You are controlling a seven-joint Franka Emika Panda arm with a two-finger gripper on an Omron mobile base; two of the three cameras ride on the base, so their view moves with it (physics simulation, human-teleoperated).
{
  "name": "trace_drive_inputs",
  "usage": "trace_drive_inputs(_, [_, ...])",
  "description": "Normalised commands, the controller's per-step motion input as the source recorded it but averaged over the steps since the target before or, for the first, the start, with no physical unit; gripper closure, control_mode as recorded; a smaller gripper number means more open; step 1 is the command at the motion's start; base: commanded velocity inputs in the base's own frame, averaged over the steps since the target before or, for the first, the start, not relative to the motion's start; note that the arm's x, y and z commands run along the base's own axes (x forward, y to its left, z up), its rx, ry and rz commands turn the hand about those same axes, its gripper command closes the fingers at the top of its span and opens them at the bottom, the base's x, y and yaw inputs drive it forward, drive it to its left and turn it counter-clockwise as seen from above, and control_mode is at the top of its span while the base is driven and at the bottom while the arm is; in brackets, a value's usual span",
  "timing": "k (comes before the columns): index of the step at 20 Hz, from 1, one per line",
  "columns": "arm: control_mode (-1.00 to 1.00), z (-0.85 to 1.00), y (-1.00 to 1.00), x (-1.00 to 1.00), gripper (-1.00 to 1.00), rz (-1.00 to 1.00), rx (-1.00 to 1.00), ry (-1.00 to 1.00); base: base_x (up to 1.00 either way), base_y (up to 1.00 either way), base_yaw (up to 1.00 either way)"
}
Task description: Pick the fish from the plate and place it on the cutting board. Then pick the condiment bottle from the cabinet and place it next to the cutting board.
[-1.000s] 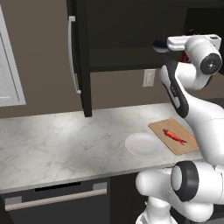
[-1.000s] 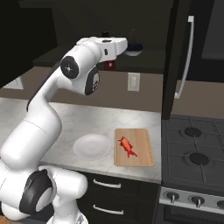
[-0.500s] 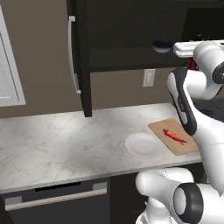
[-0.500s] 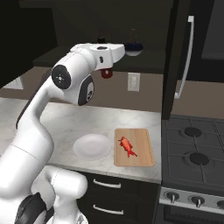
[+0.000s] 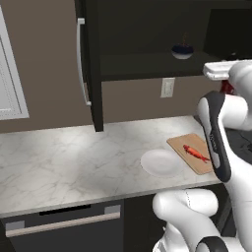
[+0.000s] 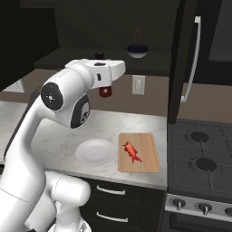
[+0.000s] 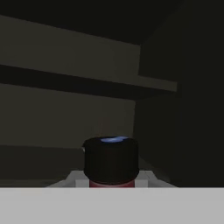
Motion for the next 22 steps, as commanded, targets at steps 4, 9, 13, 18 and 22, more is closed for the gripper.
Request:
trace_drive_inputs(4, [-1.00,-0.24,0.01,-0.52,1.00,0.06,0.00,0.07,0.00,0.00,0.00])
trace_drive_inputs(9, [-1.00,-0.24,0.04,-0.46,1.00,0.09,0.00,0.06,0.00,0.00,0.00])
trace_drive_inputs(13, [-1.00,-0.28,0.08,-0.42,1.00,0.09,0.00,0.03,0.00,0.00,0.00])
trace_drive_inputs(18, [-1.00,-0.35,0.10,-0.35,1.00,0.10,0.00,0.03,0.00,0.00,0.00])
trace_drive_inputs(22, [-1.00,-0.34,0.16,-0.20,1.00,0.13,0.00,0.01,0.00,0.00,0.00])
